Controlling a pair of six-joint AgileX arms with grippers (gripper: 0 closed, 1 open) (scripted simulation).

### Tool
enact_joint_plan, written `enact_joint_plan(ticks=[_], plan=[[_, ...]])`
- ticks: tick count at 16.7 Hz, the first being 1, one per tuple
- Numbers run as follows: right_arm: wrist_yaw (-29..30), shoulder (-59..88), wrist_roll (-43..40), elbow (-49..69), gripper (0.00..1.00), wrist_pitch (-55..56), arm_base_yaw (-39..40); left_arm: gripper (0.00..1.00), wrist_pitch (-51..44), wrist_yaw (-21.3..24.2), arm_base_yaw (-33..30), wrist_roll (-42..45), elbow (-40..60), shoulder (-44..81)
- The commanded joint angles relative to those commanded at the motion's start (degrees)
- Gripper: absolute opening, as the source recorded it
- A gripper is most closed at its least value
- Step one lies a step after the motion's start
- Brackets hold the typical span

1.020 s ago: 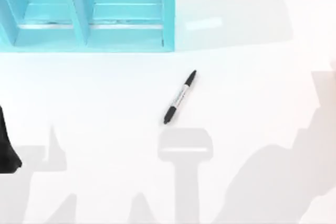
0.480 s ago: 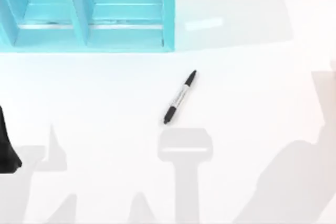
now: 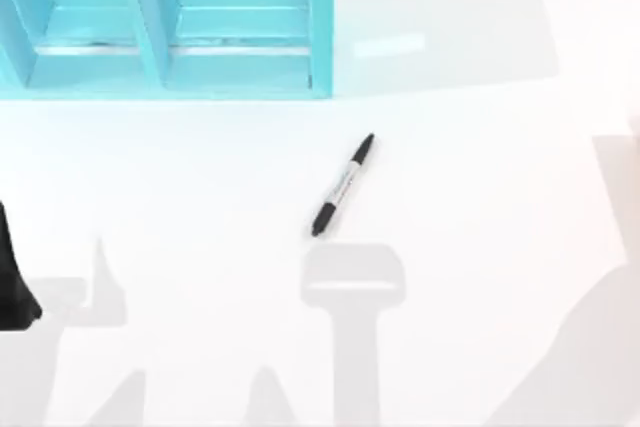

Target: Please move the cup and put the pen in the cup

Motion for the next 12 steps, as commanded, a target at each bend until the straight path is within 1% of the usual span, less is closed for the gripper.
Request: enact_joint_plan(ticks=[2,12], plan=[[0.0,0.0,0.0,0.0,1.0,0.0,0.0,1.0,0.0,0.0,0.0,0.0,0.0,0.0],[0.0,0.0,0.0,0.0,0.25,0.0,0.0,1.0,0.0,0.0,0.0,0.0,0.0,0.0]])
